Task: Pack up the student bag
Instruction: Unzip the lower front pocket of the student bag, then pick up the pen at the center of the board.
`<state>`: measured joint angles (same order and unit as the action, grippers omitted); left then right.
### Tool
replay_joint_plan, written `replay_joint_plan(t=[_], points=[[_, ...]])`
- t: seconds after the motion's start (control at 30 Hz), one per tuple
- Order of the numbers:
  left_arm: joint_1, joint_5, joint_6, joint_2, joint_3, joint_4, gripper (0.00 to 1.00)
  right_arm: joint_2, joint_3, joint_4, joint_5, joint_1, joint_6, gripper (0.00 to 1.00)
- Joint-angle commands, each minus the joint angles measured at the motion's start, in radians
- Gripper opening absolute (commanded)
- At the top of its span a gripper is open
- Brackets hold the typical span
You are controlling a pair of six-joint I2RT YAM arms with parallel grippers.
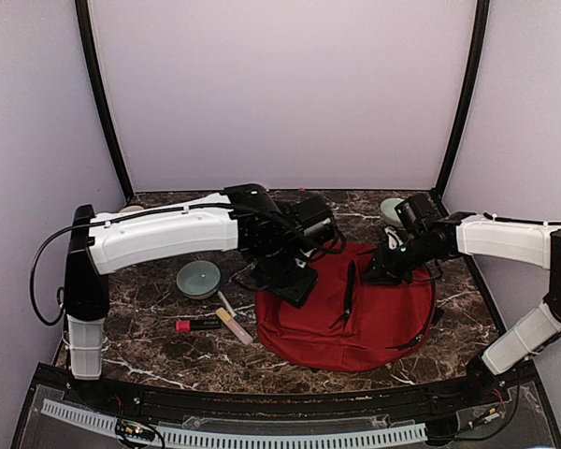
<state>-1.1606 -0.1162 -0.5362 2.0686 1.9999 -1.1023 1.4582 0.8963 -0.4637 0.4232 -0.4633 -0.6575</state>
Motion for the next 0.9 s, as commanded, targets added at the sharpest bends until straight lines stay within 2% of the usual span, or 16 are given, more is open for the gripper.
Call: replay_joint_plan(t=[0.0, 0.07, 0.23, 0.3, 0.43, 0.57, 0.63, 0.87], points=[[0.008, -0.155, -0.206, -0.204, -0.187, -0.156, 0.59, -0.045, 0.073, -0.096, -0.029, 0.003, 0.05, 0.25], [0.028, -0.176, -0.316, -0.275, -0.293, -0.182, 0.67, -0.053, 0.094, -0.125, -0.044, 0.003, 0.065, 0.28], [0.087, -0.227, -0.593, -0.423, -0.519, -0.248, 0.98, -0.079, 0.106, -0.161, -0.079, 0.003, 0.081, 0.3], [0.107, -0.248, -0.708, -0.473, -0.59, -0.258, 0.99, -0.087, 0.099, -0.164, -0.084, 0.005, 0.079, 0.3], [0.169, -0.197, -0.78, -0.539, -0.694, -0.2, 0.98, -0.098, 0.093, -0.171, -0.092, 0.005, 0.074, 0.3], [0.201, -0.166, -0.932, -0.551, -0.705, -0.212, 0.95, -0.122, 0.089, -0.183, -0.109, 0.005, 0.069, 0.31], [0.215, -0.146, -1.066, -0.567, -0.714, -0.212, 0.94, -0.142, 0.082, -0.192, -0.13, 0.006, 0.067, 0.31], [0.246, -0.088, -1.44, -0.675, -0.919, 0.052, 0.85, -0.232, 0.018, -0.206, -0.157, 0.008, 0.036, 0.31]])
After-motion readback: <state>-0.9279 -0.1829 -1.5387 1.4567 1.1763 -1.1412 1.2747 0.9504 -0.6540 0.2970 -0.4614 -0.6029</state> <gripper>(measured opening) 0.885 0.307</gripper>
